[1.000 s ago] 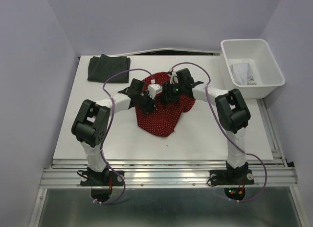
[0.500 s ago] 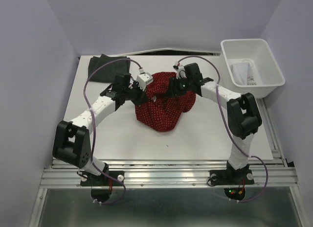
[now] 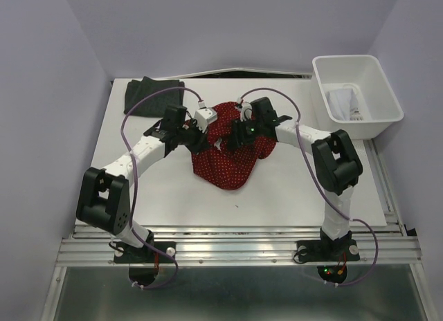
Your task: Fold and stack the skirts
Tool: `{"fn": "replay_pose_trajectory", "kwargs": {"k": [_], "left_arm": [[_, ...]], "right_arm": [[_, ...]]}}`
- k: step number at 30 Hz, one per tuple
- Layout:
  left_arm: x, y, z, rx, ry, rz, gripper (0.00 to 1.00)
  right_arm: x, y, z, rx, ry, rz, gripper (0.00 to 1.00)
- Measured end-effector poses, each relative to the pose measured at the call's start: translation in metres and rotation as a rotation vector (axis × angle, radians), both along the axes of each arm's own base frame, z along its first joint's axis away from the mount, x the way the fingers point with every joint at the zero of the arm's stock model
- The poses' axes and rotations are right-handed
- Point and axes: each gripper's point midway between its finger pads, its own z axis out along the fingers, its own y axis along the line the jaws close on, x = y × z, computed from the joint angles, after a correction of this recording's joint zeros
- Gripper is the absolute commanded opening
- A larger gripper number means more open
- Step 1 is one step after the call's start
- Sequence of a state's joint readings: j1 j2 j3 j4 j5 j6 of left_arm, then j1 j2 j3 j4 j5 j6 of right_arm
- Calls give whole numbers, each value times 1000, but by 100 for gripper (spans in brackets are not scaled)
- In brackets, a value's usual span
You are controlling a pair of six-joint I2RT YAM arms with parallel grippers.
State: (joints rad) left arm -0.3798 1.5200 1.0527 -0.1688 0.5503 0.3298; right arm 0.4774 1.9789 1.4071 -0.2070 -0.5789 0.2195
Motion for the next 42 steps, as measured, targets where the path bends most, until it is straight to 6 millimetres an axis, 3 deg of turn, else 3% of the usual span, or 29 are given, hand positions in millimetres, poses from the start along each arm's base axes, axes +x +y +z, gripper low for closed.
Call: {"fn": "replay_pose_trajectory", "kwargs": {"k": [3,7,8,11,15,18,22,23,24,27,29,32,35,38,42], "left_arm": [[0,0,-1,-3,0,2,0],[-2,6,-6,-6,22,16,0],[-2,7,-7,-8,26,22,0],[1,15,-3,-18,24,49,0],[8,29,16,-39,-19,96,0],[14,47,39,-50,-87,149,0],[25,73,81,-60,-206,233,0],[28,77,89,-61,-229,246,0],[37,83,115,-65,-302,278,0],[48,88,151,-71,-394,315,0],[57,92,187,-86,-484,344,0],[63,97,251,-126,-656,374,0],[57,99,288,-156,-761,373,0],[47,99,306,-178,-827,360,0],[51,97,308,-192,-867,361,0]], "right_arm": [[-5,5,-20,-29,26,12,51],[-11,11,-37,-58,42,28,31],[-11,12,-41,-71,36,25,18],[-7,12,-42,-91,17,13,1],[13,4,-36,-148,-60,-36,1],[30,-14,-18,-186,-112,-93,1],[76,-57,42,-232,-264,-223,1],[94,-72,77,-230,-351,-275,1],[112,-98,130,-239,-478,-355,1],[119,-115,187,-257,-614,-420,1],[122,-126,235,-266,-732,-468,1],[117,-139,291,-265,-856,-523,1],[108,-154,329,-268,-936,-577,1],[101,-166,347,-278,-979,-605,1],[109,-174,354,-291,-1007,-623,1]]}}
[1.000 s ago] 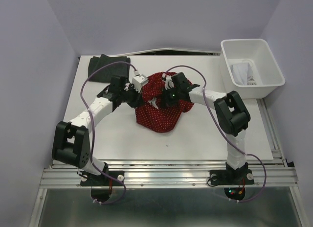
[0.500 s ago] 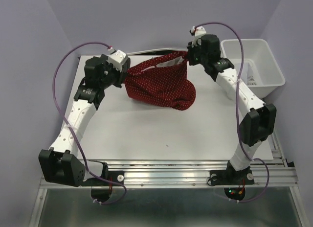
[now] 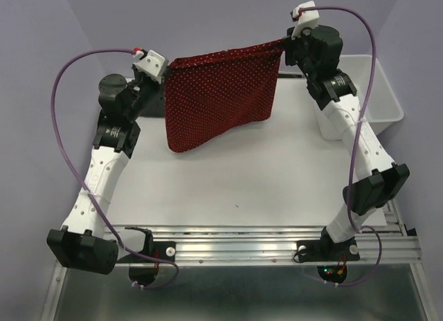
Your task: Fold and stack the skirts
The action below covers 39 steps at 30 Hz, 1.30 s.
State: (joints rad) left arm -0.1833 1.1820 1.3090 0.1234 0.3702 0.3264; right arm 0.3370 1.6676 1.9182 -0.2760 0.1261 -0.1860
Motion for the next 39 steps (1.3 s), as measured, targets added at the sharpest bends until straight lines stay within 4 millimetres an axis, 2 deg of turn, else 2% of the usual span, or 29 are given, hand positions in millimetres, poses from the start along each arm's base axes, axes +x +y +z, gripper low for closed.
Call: {"fn": "replay_pose_trajectory", "kwargs": {"k": [3,4,7,9,13,15,19,22,26,28,29,30,32,33,34,35,36,38,39], "left_arm": [[29,-3,-14,-8,17,9,0],[39,-4,-21,-11,32,13,0],[80,-6,-46,-15,102,25,0],[118,-8,-56,-24,137,34,0],[162,-8,-54,-50,139,42,0],[175,-7,-42,-67,111,38,0],[173,-7,-10,-89,45,9,0],[156,-12,12,-83,-20,-34,0],[121,-13,4,-36,-25,-75,0],[95,-13,-12,8,-28,-97,0],[83,-13,-27,35,-23,-114,1],[70,-15,-49,68,1,-141,4],[50,-19,-96,126,67,-199,11],[44,-21,-116,154,97,-224,14],[32,-25,-151,191,165,-274,26],[20,-27,-184,226,237,-317,36],[10,-27,-211,241,300,-339,36],[-14,-26,-253,312,395,-408,62],[-35,-25,-277,363,452,-464,64]], "right_arm": [[25,2,2,-14,-15,-10,1],[44,4,-4,-26,-16,-17,1],[77,5,-18,-51,-12,-36,1],[106,6,-28,-70,-23,-55,1],[137,3,-45,-95,-33,-87,1],[139,0,-47,-103,-31,-94,1],[134,-2,-24,-89,-91,-100,1],[118,-7,4,-73,-138,-97,1],[80,-11,17,-71,-128,-37,1],[57,-10,14,-78,-117,12,1],[42,-10,-1,-95,-81,39,1],[34,-8,-13,-106,-54,62,1],[13,-7,-64,-151,50,116,1],[2,-6,-103,-181,137,151,1],[-5,-6,-127,-201,193,173,6],[-14,-5,-160,-224,266,205,20],[-29,-6,-200,-261,360,246,20],[-59,-8,-255,-319,502,322,47],[-84,-12,-286,-346,600,363,58]]}}
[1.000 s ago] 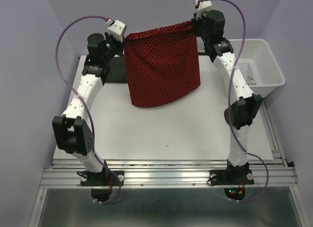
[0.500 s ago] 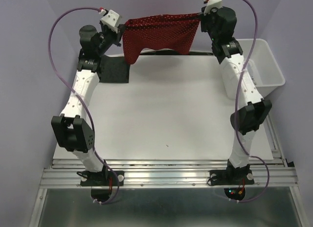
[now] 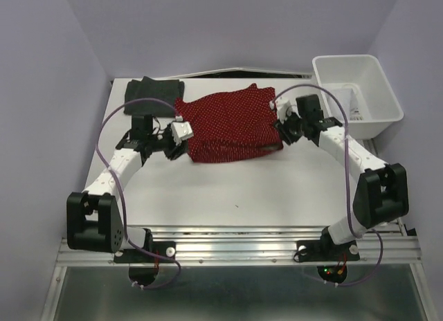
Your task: Fold and stack the skirts
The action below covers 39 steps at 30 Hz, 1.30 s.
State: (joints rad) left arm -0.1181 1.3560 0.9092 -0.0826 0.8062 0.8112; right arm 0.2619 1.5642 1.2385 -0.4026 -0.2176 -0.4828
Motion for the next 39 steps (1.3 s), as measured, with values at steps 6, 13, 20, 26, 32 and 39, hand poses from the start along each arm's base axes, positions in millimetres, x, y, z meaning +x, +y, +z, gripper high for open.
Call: {"fn": "replay_pose_trajectory", "kwargs": {"k": [6,13,20,26,32,39], "left_arm": [[-106,10,-10,174,-78,-292,68],[-110,3,33,84,-153,-216,62],[-13,-10,21,9,133,26,57],[18,-47,-7,77,229,60,61],[10,-84,-48,202,286,4,59],[12,-65,-85,339,331,60,59]], "right_arm": [[-116,-13,-5,-55,74,246,89],[-132,-5,71,31,-152,280,70],[-27,19,6,111,179,48,59],[19,22,-48,117,342,-148,59],[31,18,-67,103,378,-227,59],[-11,4,-93,26,442,-169,68]]}}
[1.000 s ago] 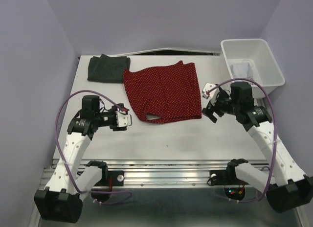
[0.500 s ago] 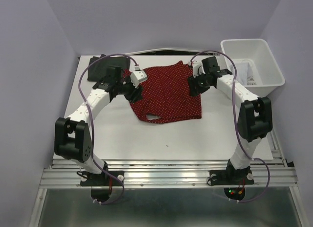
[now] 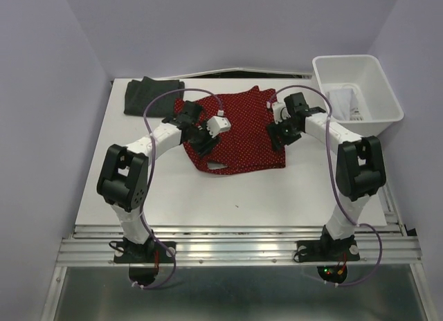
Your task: Fold and stack the skirts
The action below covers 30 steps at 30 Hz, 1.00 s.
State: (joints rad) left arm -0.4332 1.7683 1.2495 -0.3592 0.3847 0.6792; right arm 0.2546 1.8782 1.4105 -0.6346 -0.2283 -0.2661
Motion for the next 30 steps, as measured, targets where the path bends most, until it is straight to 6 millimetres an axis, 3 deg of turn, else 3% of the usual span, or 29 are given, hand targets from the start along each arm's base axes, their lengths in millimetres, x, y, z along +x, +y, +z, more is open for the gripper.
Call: {"fn": "replay_pose_trajectory", "kwargs": {"k": [2,5,9,15,19,24,30], "left_arm": [[0,0,0,16,-12,-6,59],[-10,-1,-7,39,2,-26,60],[-21,-1,-14,41,32,-33,62],[-29,-4,-1,-32,57,17,68],[-20,-1,28,-135,32,89,70],[-16,6,49,-237,-3,184,73],[-16,16,60,-330,-7,306,75]], "right_arm": [[-24,-10,1,-35,-2,59,68],[-46,-20,17,-66,-50,128,65],[-53,-26,41,-91,-141,185,61],[-56,-26,31,-104,-130,198,57],[-62,-21,16,-117,-101,176,55],[-56,-13,-3,-91,-26,67,56],[-18,1,-3,-47,-16,-72,51]]}}
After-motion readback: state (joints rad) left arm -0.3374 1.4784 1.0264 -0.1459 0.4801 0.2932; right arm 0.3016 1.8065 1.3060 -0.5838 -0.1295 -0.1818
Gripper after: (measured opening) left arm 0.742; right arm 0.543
